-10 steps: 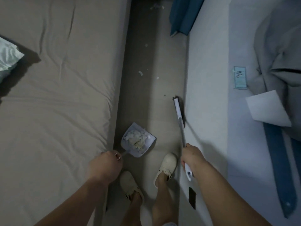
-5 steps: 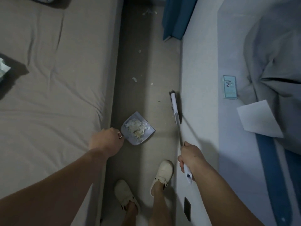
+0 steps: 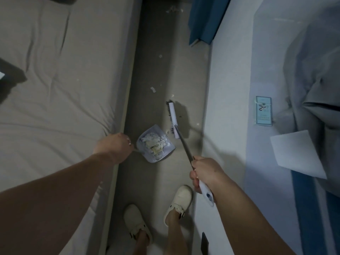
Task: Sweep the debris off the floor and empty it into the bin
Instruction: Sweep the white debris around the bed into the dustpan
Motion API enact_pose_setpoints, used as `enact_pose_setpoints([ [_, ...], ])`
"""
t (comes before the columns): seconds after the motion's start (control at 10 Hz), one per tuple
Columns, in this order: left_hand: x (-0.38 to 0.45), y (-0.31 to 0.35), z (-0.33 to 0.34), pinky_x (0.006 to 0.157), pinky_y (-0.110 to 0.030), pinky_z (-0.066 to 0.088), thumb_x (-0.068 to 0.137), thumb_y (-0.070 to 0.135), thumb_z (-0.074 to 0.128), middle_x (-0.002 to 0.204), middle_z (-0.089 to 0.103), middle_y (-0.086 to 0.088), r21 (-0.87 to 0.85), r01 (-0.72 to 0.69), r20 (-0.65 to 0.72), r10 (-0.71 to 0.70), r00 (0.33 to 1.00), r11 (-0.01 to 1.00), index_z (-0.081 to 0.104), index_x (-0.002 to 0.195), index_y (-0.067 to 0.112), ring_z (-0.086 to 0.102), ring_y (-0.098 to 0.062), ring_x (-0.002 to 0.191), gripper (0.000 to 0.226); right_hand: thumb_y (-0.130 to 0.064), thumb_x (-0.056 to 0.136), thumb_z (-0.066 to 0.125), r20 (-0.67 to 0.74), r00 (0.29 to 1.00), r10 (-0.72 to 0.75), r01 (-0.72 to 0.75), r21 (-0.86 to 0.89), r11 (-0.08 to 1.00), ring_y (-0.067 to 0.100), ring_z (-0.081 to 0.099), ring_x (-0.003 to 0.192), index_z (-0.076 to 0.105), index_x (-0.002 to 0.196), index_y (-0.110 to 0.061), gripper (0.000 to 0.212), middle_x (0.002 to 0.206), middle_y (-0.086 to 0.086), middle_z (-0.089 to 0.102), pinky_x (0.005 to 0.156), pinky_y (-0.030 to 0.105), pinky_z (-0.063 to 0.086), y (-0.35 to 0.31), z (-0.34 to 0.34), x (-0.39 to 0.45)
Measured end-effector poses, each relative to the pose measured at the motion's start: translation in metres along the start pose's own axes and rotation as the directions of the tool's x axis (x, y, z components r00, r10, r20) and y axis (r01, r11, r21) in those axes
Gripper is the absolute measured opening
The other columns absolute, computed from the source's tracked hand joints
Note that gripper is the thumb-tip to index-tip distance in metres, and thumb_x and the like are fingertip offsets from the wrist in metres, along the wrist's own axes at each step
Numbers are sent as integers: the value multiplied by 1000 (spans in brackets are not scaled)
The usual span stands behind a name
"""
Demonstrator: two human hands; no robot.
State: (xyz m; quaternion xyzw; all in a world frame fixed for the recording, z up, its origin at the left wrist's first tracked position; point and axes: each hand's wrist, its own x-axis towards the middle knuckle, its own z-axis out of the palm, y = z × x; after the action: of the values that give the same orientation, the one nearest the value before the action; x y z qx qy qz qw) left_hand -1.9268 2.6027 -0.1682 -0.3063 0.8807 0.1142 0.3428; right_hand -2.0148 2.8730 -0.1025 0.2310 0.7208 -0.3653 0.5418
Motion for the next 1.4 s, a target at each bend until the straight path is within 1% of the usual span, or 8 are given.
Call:
enact_pose_setpoints([
  [0.1,4,1,-1,81,-33,52,94,40,52,110,72,-3,10,12,-4,-12,1000,1000,72,104,24,67,-29,101,28,-12,94,41,-66,996,-52,40,-164,986,15,48,45,49,85,-27,19,64,3,51,40,21,42,-10,-8,7],
  [0.3,-1,11,6,83,-35,54,89,45,50,110,72,0,-24,49,-28,-49,998,999,73,106,29,68,-27,103,33,-11,95,41,25,1000,6,3,-323,946,15,47,47,44,71,-20,26,63,3,48,42,23,42,-23,3,26],
  [0.5,-11,7,12,83,-38,56,84,55,44,108,72,-1,-27,42,-8,-42,999,999,71,108,30,68,-29,99,43,-4,91,37,104,995,-1,23,-209,978,18,34,36,61,87,-19,29,52,6,40,41,21,27,-8,-20,1],
  [0.6,-8,0,9,83,-37,54,90,51,49,110,71,-2,-4,39,-8,-39,999,999,70,108,29,68,-30,102,36,-1,88,38,30,997,-77,83,-328,941,23,44,43,62,104,-15,32,56,8,48,47,29,33,-11,-22,9],
  [0.7,-1,-4,4,86,-36,53,92,45,49,114,71,-2,17,45,-6,-45,999,999,71,110,27,68,-29,106,33,0,78,44,15,997,-80,78,-455,887,25,54,58,60,105,-8,32,68,11,56,52,30,43,-21,-7,26],
  [0.9,10,-6,-2,81,-37,53,88,46,46,110,72,-3,-11,33,-15,-33,999,999,71,107,29,68,-30,101,36,-6,85,34,87,992,87,-54,-331,942,19,40,38,57,81,-18,26,53,8,50,43,24,30,-38,17,28],
  [1.1,1,-19,-3,80,-35,52,92,45,45,110,72,-4,-2,-6,-3,6,1000,1000,71,110,27,69,-30,101,36,-8,76,40,83,995,-56,81,-336,938,21,41,39,67,104,-23,42,51,5,43,46,29,36,-42,-3,22],
  [1.4,-112,-58,52,78,-35,54,95,45,44,101,73,2,-188,106,39,-101,994,976,66,102,32,69,-28,96,27,-14,96,33,48,999,18,-4,-276,961,14,23,43,65,102,-25,35,56,3,33,52,21,13,-83,-15,-16],
])
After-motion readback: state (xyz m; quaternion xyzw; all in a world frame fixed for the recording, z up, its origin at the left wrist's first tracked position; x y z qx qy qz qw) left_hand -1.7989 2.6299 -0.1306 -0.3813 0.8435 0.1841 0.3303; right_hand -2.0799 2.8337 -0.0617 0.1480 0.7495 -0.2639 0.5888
